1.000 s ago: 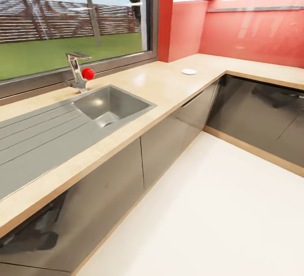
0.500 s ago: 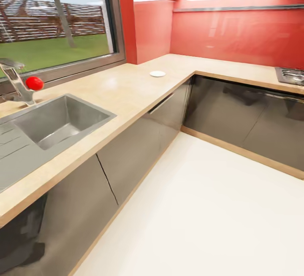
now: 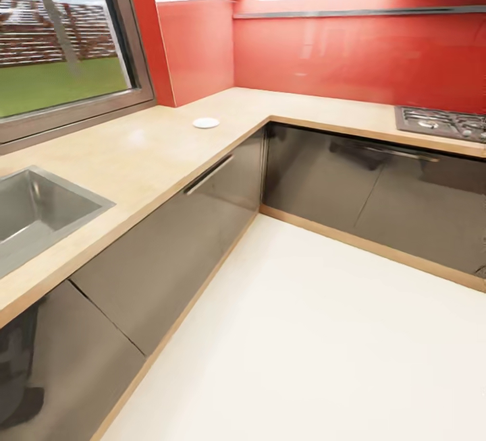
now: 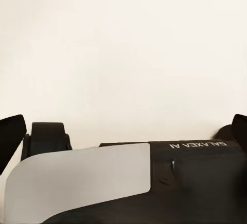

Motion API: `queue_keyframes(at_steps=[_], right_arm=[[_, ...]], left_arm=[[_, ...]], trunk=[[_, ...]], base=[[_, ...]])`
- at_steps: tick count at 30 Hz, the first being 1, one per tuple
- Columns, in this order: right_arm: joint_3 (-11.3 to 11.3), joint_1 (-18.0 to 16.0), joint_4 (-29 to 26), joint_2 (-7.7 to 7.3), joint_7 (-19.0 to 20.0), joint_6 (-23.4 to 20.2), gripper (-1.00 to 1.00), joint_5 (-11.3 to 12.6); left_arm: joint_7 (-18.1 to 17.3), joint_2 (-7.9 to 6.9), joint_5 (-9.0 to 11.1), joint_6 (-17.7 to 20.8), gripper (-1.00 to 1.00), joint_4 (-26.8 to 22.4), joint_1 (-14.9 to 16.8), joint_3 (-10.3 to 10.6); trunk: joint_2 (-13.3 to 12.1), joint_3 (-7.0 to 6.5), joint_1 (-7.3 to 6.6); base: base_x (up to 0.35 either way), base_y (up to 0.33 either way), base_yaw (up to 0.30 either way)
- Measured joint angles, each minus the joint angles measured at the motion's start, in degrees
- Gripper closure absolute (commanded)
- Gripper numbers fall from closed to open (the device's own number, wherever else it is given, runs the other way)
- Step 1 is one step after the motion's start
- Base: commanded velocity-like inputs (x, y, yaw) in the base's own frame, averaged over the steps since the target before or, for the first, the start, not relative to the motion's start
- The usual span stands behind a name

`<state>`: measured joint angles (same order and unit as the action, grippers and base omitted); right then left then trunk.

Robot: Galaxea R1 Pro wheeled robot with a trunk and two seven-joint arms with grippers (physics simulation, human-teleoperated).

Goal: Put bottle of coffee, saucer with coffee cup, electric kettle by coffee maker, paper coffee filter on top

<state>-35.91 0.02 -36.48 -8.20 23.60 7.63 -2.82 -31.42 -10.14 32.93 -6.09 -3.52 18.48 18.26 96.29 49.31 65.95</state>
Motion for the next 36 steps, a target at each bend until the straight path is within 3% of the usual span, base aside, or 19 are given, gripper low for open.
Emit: queue_keyframes(at_steps=[36], right_arm=[[0.0, 0.0, 0.0, 0.00, -0.1, 0.1, -1.00, 0.0]], left_arm=[[0.6, 0.23, 0.0, 0.0, -1.00, 0.0, 0.0, 0.0]], trunk=[[0.0, 0.00, 0.00]], base=[[0.198, -0.280, 0.000]])
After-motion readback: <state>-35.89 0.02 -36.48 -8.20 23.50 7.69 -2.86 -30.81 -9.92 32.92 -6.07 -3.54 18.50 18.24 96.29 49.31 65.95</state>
